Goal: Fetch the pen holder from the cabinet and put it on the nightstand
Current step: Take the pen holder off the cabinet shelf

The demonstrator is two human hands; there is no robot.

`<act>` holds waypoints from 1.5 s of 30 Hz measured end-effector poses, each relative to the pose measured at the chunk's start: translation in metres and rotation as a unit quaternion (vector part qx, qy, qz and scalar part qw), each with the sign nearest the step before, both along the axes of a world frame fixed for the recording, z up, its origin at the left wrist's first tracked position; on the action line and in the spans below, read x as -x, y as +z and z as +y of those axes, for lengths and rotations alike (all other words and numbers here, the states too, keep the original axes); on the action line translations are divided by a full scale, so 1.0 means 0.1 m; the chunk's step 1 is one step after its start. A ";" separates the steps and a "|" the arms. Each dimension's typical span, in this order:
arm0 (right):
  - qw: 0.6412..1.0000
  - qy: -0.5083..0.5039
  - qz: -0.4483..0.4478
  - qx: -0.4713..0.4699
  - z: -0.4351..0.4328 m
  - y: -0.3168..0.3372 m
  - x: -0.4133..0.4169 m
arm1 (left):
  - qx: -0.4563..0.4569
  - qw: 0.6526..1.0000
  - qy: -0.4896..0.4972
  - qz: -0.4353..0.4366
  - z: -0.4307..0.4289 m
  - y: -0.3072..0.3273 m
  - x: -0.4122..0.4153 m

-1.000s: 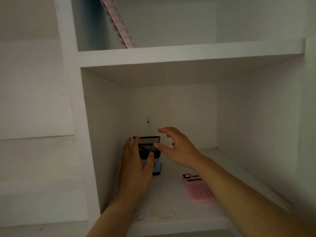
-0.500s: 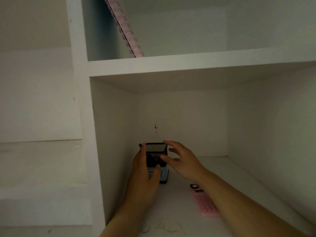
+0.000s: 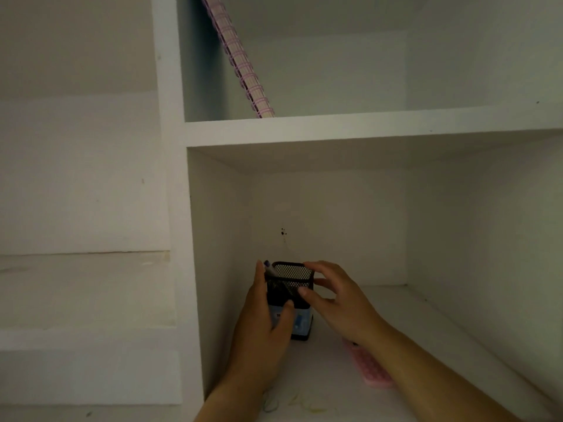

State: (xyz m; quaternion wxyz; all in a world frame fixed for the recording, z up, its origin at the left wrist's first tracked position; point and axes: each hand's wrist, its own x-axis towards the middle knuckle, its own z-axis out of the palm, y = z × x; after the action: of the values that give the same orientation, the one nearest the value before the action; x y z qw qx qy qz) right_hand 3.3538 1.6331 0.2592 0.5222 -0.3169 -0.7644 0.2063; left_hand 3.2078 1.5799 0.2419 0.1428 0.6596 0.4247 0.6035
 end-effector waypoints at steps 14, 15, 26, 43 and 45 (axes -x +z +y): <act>0.998 0.022 -0.013 0.055 0.04 -0.01 0.04 | 0.022 1.000 0.010 -0.010 0.05 -0.04 0.02; 0.999 0.014 -0.015 0.050 0.02 0.00 0.04 | 0.023 1.000 0.008 -0.008 0.04 -0.03 0.01; 1.000 -0.009 0.029 0.007 -0.36 0.27 -0.13 | 0.015 1.000 -0.001 0.002 -0.31 0.17 -0.10; 0.990 0.080 0.097 0.060 -2.71 -0.36 0.44 | 0.058 0.992 0.102 0.042 -2.83 -0.55 0.84; 0.988 0.102 0.086 0.078 -3.01 -0.59 0.67 | 0.087 0.986 0.133 0.053 -3.24 -0.76 1.04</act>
State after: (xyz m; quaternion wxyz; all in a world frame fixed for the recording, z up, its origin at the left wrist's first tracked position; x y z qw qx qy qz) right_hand 3.2870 1.3317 0.2006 0.5355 -0.2580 -0.7266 0.3445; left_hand 3.1039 1.2563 0.1659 0.0957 0.6133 0.5665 0.5420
